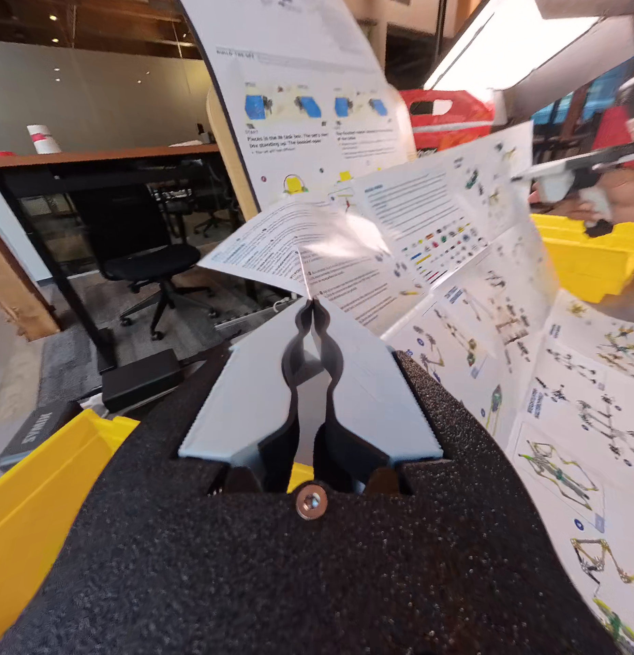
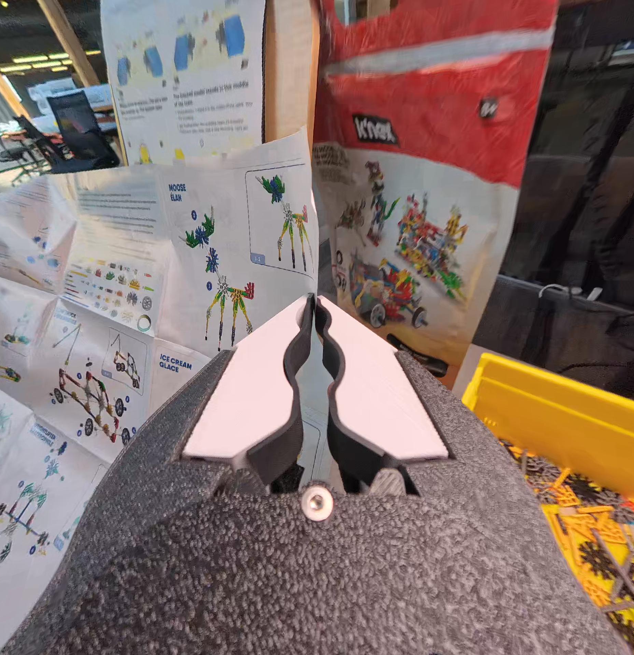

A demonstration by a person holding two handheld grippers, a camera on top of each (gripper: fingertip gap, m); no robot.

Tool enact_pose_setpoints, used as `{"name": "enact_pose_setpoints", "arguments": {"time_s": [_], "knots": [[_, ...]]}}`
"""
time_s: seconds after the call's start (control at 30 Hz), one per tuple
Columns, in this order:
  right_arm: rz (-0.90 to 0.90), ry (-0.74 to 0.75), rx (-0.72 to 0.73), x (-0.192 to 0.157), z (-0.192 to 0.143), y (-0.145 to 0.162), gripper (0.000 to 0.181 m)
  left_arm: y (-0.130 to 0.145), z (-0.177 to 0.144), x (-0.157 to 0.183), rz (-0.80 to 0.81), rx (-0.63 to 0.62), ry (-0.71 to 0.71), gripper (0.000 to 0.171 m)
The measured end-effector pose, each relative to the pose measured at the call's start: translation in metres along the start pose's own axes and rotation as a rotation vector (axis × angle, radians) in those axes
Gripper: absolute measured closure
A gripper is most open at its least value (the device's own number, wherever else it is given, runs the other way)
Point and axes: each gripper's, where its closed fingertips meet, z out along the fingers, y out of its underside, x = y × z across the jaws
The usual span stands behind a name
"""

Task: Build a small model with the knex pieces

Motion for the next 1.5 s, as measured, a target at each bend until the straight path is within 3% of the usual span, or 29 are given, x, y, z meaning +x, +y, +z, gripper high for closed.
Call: {"name": "enact_pose_setpoints", "arguments": {"time_s": [0.13,0.27,0.37,0.43,0.6,1.0,1.2,1.27,1.37,1.43,1.5], "knots": [[-0.087,0.095,0.137,0.013,-0.010,-0.039,0.181,0.006,0.050,-0.024,0.103,-0.137,-0.102,0.171],[-0.136,0.183,0.240,0.026,-0.005,-0.063,0.181,-0.007,0.091,-0.050,0.231,-0.160,-0.179,0.171],[-0.143,0.267,0.242,0.047,0.006,-0.059,0.181,0.002,0.112,-0.064,0.209,-0.149,-0.194,0.171],[-0.133,0.301,0.199,0.058,0.016,-0.044,0.181,0.026,0.119,-0.073,0.181,-0.205,-0.207,0.169],[-0.124,0.345,0.119,0.072,0.035,-0.020,0.181,0.077,0.121,-0.086,0.219,-0.394,-0.231,0.166],[-0.069,0.427,0.073,0.088,0.046,-0.009,0.180,0.094,0.120,-0.088,0.158,-0.513,-0.237,0.169],[-0.027,0.506,0.092,0.082,0.010,-0.006,0.140,0.070,0.092,-0.089,0.105,-0.483,-0.325,0.164],[-0.029,0.487,0.137,0.061,-0.008,-0.009,0.139,0.054,0.079,-0.078,0.086,-0.453,-0.327,0.164],[-0.059,0.361,0.087,0.008,-0.019,0.011,0.139,0.053,0.064,-0.020,0.043,-0.476,-0.166,0.163],[-0.104,0.217,-0.057,-0.039,-0.012,0.049,0.143,0.081,0.056,0.030,-0.005,-0.588,-0.039,0.161],[-0.167,0.148,-0.285,-0.069,-0.002,0.105,0.138,0.119,0.054,0.067,-0.006,-0.696,0.005,0.161]]}}
